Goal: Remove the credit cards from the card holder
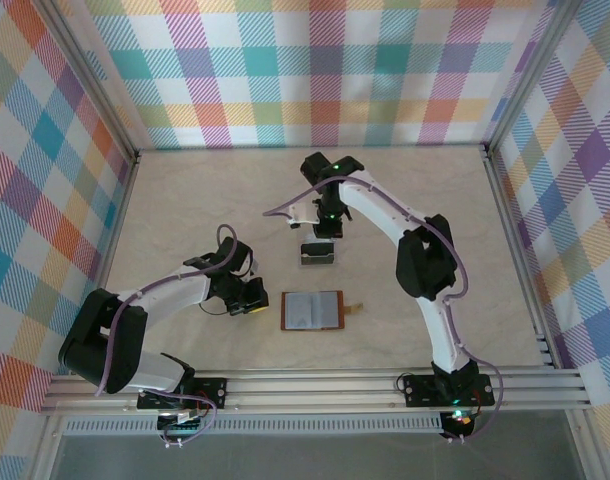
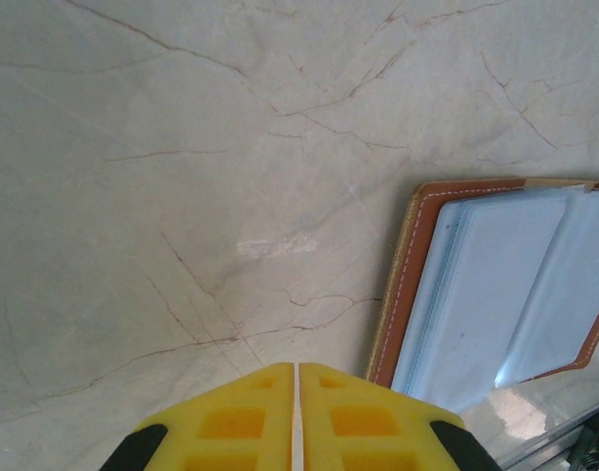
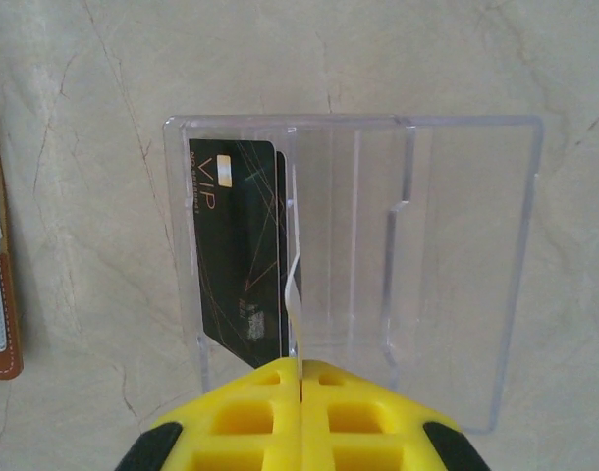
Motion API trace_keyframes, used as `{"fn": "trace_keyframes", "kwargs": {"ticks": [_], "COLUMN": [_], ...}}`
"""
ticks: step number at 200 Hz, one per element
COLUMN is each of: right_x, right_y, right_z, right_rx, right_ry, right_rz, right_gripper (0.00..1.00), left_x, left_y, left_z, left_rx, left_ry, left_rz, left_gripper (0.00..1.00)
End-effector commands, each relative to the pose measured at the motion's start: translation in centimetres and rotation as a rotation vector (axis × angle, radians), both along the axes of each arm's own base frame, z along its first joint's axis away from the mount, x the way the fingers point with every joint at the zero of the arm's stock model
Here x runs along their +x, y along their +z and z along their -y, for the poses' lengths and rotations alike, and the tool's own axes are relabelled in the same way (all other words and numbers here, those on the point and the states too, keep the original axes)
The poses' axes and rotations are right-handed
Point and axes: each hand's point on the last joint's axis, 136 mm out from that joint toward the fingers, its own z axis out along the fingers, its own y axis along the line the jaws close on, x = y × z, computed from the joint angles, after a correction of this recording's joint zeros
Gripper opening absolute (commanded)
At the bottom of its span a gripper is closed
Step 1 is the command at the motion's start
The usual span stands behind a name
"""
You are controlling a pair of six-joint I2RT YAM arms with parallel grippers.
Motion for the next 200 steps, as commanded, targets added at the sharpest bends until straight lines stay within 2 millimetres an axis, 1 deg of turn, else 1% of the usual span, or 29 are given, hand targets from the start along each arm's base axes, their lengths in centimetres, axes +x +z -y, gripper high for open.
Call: {"fn": "trace_keyframes", "kwargs": {"ticks": [1, 12, 18, 26, 30, 47, 54, 67, 72, 84, 100, 121, 141, 166, 187, 200], "right_x": [-0.5, -0.3, 0.0, 0.8, 1.3, 3.0, 3.4, 4.2, 4.2, 3.6, 3.1, 2.5, 1.6, 1.3, 2.1, 2.4], "right_y": [-0.6, -0.9, -0.9, -0.9, -0.8, 0.2, 0.5, 1.2, 1.5, 1.6, 1.4, 0.7, 0.3, 0.5, 1.4, 2.7], "right_z": [-0.4, -0.5, -0.6, -0.8, -1.0, -1.5, -1.5, -1.7, -1.8, -2.1, -2.3, -2.0, -1.7, -1.7, -1.9, -2.4], "right_rx": [0.001, -0.002, -0.001, 0.004, 0.011, 0.034, 0.045, 0.070, 0.081, 0.107, 0.122, 0.117, 0.140, 0.180, 0.237, 0.296], "right_ry": [0.030, 0.029, 0.024, 0.013, 0.005, -0.032, -0.043, -0.060, -0.060, -0.046, -0.045, -0.056, -0.071, -0.094, -0.146, -0.195], "right_rz": [-0.051, -0.054, -0.041, -0.009, 0.012, 0.099, 0.120, 0.167, 0.176, 0.158, 0.131, 0.077, 0.006, -0.033, -0.013, -0.005], "right_gripper": [0.00, 0.01, 0.08, 0.21, 0.25, 0.32, 0.33, 0.35, 0.34, 0.30, 0.31, 0.30, 0.34, 0.34, 0.35, 0.36], "left_x": [-0.2, -0.2, -0.2, -0.2, -0.3, -0.5, -0.5, -0.5, -0.6, -0.6, -0.5, -0.5, -0.5, -0.5, -0.2, 0.0], "left_y": [0.2, 0.3, 0.3, 0.4, 0.3, 0.4, 0.4, 0.4, 0.4, 0.5, 0.6, 0.8, 0.9, 0.9, 1.1, 1.2], "left_z": [-0.2, -0.2, -0.3, -0.3, -0.4, -0.5, -0.5, -0.6, -0.6, -0.5, -0.6, -0.6, -0.6, -0.6, -0.3, 0.1], "left_rx": [-0.014, -0.014, -0.010, -0.009, -0.007, -0.005, -0.004, -0.002, -0.003, -0.006, -0.004, -0.003, -0.005, -0.003, -0.011, -0.026], "left_ry": [-0.008, -0.009, -0.007, -0.007, -0.007, -0.006, -0.005, -0.005, -0.006, -0.006, -0.006, -0.007, -0.008, -0.007, -0.015, -0.024], "left_rz": [-0.003, -0.002, -0.001, 0.001, -0.001, 0.002, 0.003, 0.003, 0.003, 0.002, 0.004, 0.007, 0.007, 0.002, 0.007, 0.002], "left_gripper": [0.11, 0.11, 0.11, 0.11, 0.11, 0.11, 0.11, 0.11, 0.11, 0.11, 0.11, 0.11, 0.11, 0.11, 0.10, 0.09]}}
